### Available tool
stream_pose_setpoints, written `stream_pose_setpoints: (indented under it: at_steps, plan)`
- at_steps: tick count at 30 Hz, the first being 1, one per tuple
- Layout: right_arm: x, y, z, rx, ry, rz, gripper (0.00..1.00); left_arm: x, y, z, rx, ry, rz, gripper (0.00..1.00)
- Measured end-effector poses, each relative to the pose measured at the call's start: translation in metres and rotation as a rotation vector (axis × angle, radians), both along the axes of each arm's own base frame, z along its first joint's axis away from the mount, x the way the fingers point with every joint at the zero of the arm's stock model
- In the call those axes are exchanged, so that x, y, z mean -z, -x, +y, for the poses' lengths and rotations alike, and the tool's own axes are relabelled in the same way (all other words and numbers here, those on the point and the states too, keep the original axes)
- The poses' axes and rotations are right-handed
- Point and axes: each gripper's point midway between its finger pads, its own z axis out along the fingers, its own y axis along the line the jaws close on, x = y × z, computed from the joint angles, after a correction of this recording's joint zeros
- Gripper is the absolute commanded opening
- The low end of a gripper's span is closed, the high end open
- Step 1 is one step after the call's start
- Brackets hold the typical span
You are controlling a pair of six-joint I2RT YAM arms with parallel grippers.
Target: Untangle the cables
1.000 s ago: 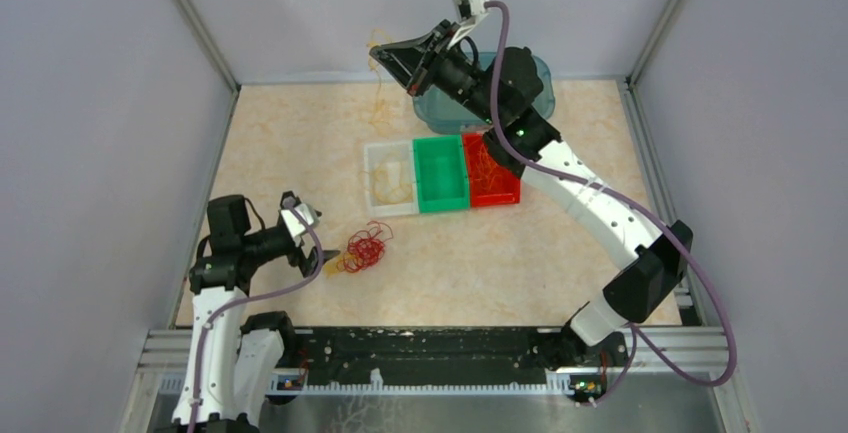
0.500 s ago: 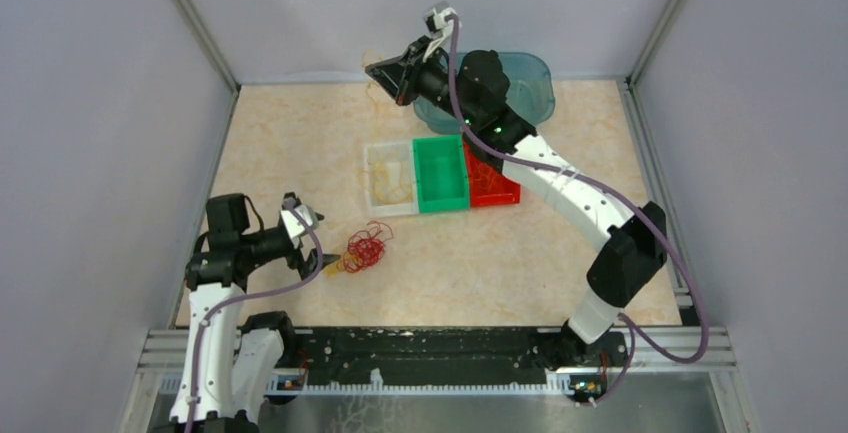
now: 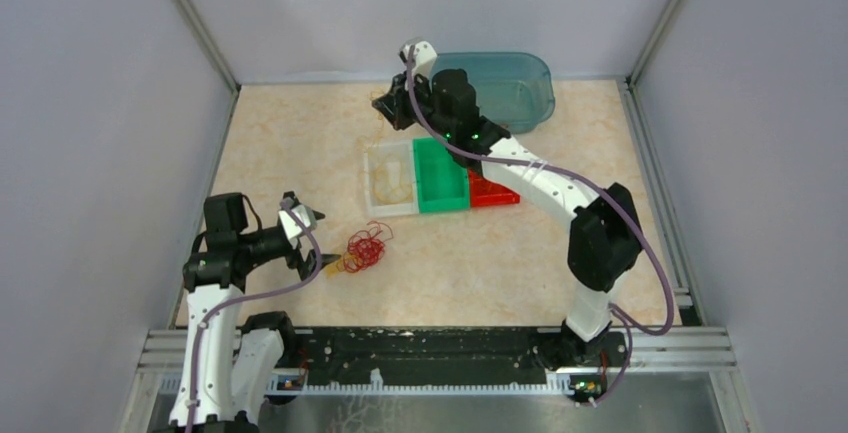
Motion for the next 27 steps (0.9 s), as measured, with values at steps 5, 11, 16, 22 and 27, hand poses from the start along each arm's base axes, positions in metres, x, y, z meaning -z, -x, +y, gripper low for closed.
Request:
stream_pose_setpoints:
  at_steps: [5,11,16,22,27]
  plan:
    - [0.024,-0.006,-0.004,0.03,0.057,0.009,0.0,0.0,0.0,0.0,0.001,-0.001,-0.003,0.99]
    - [0.059,-0.006,-0.011,0.057,0.112,0.054,0.0,0.0,0.0,0.0,0.006,-0.006,-0.009,0.99]
    - [0.058,-0.007,-0.012,0.06,0.116,0.049,0.0,0.0,0.0,0.0,0.01,-0.007,-0.013,0.99]
    - [0.064,-0.004,-0.01,0.052,0.103,0.077,0.0,0.001,0.0,0.0,0.012,-0.006,-0.011,0.99]
    - [0.103,-0.007,-0.001,0.036,0.124,0.158,0.0,-0.003,-0.002,0.0,0.015,-0.005,-0.012,0.99]
